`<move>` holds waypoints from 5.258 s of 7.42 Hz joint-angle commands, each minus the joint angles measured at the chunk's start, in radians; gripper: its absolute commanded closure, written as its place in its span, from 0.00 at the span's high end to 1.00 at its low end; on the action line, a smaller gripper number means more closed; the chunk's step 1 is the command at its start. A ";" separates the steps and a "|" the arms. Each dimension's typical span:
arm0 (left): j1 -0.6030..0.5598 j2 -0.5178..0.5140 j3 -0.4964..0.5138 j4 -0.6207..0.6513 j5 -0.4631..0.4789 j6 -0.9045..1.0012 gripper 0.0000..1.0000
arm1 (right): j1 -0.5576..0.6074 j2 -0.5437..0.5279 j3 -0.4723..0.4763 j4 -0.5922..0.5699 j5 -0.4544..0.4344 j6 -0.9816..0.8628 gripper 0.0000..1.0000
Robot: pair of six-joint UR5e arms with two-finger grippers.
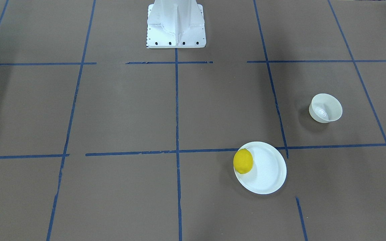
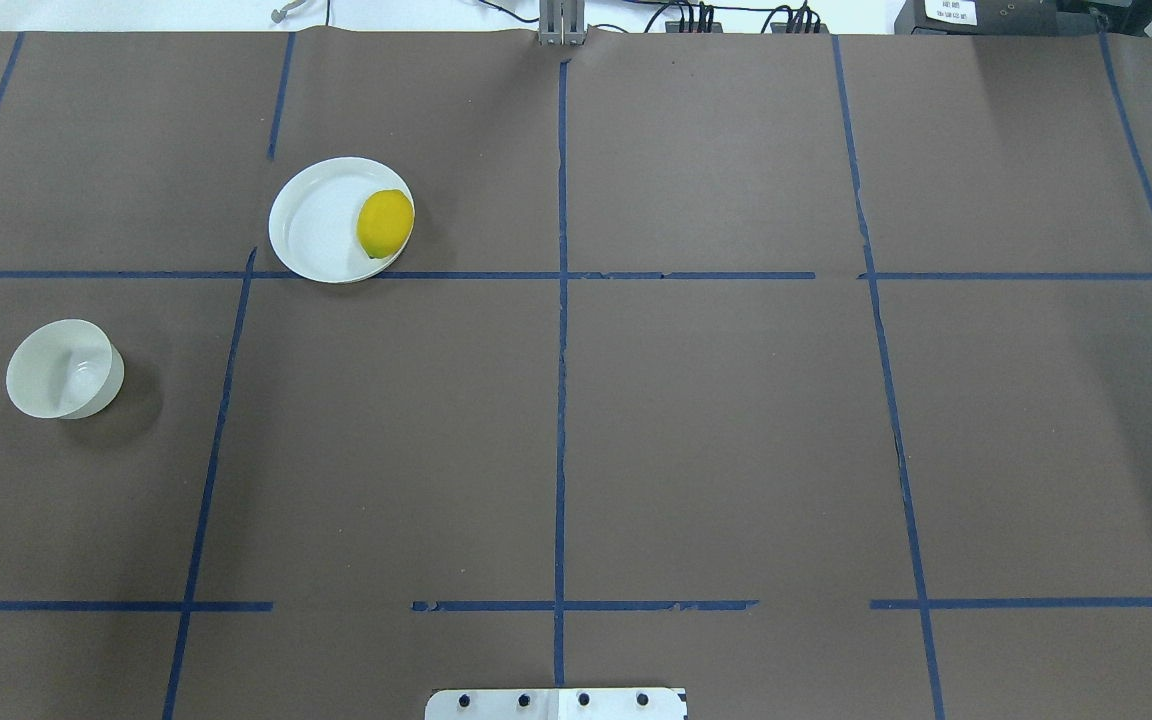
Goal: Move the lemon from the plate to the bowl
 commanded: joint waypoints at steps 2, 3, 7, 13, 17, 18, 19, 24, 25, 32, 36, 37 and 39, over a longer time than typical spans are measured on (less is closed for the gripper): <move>0.000 -0.003 -0.009 0.000 -0.003 -0.006 1.00 | 0.000 0.000 0.000 0.000 0.000 0.000 1.00; 0.002 -0.008 -0.016 -0.011 -0.009 0.000 1.00 | 0.000 0.000 0.000 0.000 0.000 0.000 1.00; 0.102 -0.159 -0.006 -0.180 0.000 -0.125 1.00 | 0.000 0.000 0.000 0.000 0.000 0.000 1.00; 0.521 -0.617 0.191 -0.181 0.167 -0.663 1.00 | 0.000 0.000 0.000 0.000 0.000 0.000 1.00; 0.664 -0.858 0.437 -0.196 0.256 -0.891 1.00 | 0.000 0.000 0.000 0.000 0.000 0.000 1.00; 0.689 -0.895 0.485 -0.199 0.280 -0.922 1.00 | 0.000 0.000 0.000 0.000 0.000 0.000 1.00; 0.709 -0.894 0.518 -0.254 0.284 -0.948 1.00 | 0.000 0.000 0.000 0.000 0.000 0.000 1.00; 0.755 -0.933 0.632 -0.357 0.291 -0.976 1.00 | 0.000 0.000 0.000 0.000 0.000 0.000 1.00; 0.765 -0.934 0.669 -0.395 0.291 -0.980 1.00 | 0.000 0.000 0.000 0.000 0.000 0.000 1.00; 0.734 -0.931 0.646 -0.384 0.256 -0.982 0.28 | 0.000 0.000 0.000 0.000 0.000 0.000 1.00; 0.573 -0.812 0.386 -0.013 0.207 -1.003 0.22 | 0.000 0.000 0.000 0.000 0.000 0.000 1.00; 0.551 -0.707 0.279 -0.011 0.199 -1.000 0.22 | 0.000 0.000 0.000 0.000 0.000 0.000 1.00; 0.540 -0.519 0.101 -0.014 0.198 -0.923 0.20 | 0.000 0.000 0.000 0.000 0.000 0.000 1.00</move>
